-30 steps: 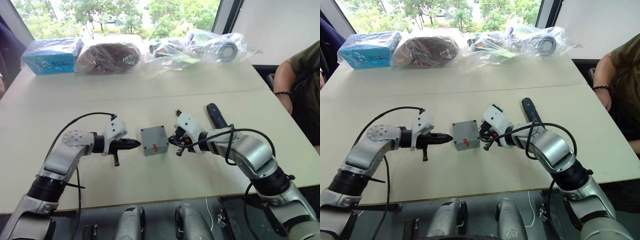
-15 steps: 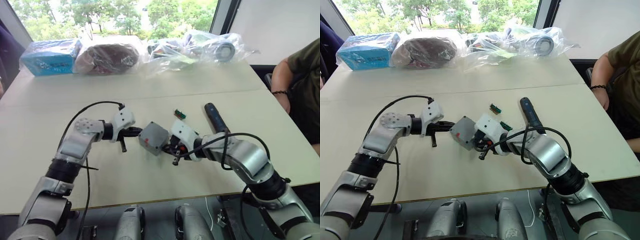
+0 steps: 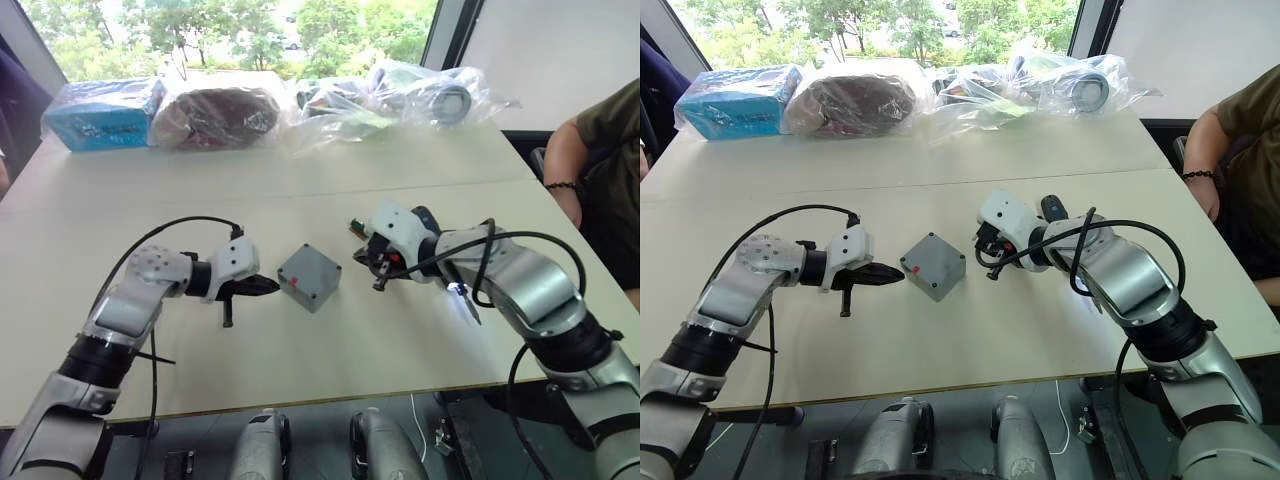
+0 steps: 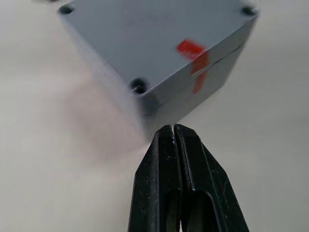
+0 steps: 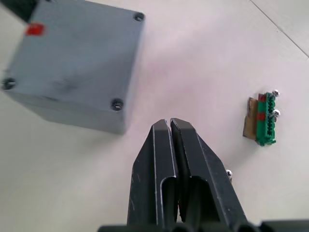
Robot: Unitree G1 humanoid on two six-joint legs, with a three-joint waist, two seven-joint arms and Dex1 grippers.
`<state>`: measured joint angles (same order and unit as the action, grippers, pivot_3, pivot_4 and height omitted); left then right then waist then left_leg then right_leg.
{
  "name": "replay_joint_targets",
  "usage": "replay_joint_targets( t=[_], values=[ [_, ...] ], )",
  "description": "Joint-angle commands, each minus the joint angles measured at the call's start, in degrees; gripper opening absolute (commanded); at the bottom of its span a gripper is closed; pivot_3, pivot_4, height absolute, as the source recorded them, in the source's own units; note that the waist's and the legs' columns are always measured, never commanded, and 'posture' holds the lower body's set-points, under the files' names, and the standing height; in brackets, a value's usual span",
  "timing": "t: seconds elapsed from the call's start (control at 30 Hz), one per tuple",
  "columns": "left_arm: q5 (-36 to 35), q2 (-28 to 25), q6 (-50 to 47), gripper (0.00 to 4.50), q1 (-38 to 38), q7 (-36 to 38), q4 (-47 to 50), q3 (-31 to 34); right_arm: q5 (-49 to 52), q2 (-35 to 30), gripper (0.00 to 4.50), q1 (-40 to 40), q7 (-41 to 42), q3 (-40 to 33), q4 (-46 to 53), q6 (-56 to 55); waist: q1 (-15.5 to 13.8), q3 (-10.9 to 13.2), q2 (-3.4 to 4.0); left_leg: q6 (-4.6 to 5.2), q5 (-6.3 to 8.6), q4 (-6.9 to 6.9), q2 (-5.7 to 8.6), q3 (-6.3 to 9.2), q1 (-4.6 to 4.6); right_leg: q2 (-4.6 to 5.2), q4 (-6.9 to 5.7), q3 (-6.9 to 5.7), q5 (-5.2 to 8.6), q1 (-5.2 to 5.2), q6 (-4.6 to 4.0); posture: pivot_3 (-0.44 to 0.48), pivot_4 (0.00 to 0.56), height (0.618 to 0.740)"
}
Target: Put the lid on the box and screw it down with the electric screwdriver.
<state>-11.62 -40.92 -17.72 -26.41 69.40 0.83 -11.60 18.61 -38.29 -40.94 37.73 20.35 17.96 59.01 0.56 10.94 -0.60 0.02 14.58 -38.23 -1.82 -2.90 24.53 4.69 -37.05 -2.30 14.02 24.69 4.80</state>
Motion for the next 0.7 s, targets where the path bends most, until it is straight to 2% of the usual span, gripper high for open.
replay_joint_targets(
  t=[0.03,0.23,0.47,0.7],
  values=[
    [-1.00,0.43,-1.37,0.00,-0.24,-1.42,2.88,1.20,-1.31,3.57,0.06,-0.69,0.66,0.75,-2.78,-4.05,0.04,0.00,0.00,0.00,0.00,0.00,0.00,0.00,-0.02,0.00,0.00,0.00,0.00,-0.01,0.00,0.000,0.150,0.740],
    [-0.16,1.49,-1.28,0.00,-1.00,-2.83,2.28,0.61,-1.45,8.12,0.06,0.60,1.30,1.18,-5.67,-5.44,0.00,0.00,0.00,0.00,0.00,0.00,0.01,-0.01,-0.03,0.00,-0.01,0.00,0.00,-0.03,0.00,0.000,0.150,0.740],
    [1.95,3.08,2.09,0.00,-3.30,-4.96,-1.43,0.60,-0.71,8.19,0.06,4.48,2.01,0.72,-1.97,-3.27,0.01,0.00,0.00,0.00,0.00,-0.01,0.01,0.00,-0.04,0.00,-0.01,-0.01,0.00,-0.04,0.01,0.000,0.150,0.740],
    [1.94,2.96,2.53,0.00,-3.73,-3.94,-2.45,0.42,-0.67,8.39,0.06,6.60,0.76,-1.00,0.91,-0.76,0.04,0.00,0.00,0.00,0.00,-0.01,0.01,0.01,-0.05,-0.02,-0.02,-0.01,0.00,-0.04,0.00,0.000,0.150,0.740]
  ],
)
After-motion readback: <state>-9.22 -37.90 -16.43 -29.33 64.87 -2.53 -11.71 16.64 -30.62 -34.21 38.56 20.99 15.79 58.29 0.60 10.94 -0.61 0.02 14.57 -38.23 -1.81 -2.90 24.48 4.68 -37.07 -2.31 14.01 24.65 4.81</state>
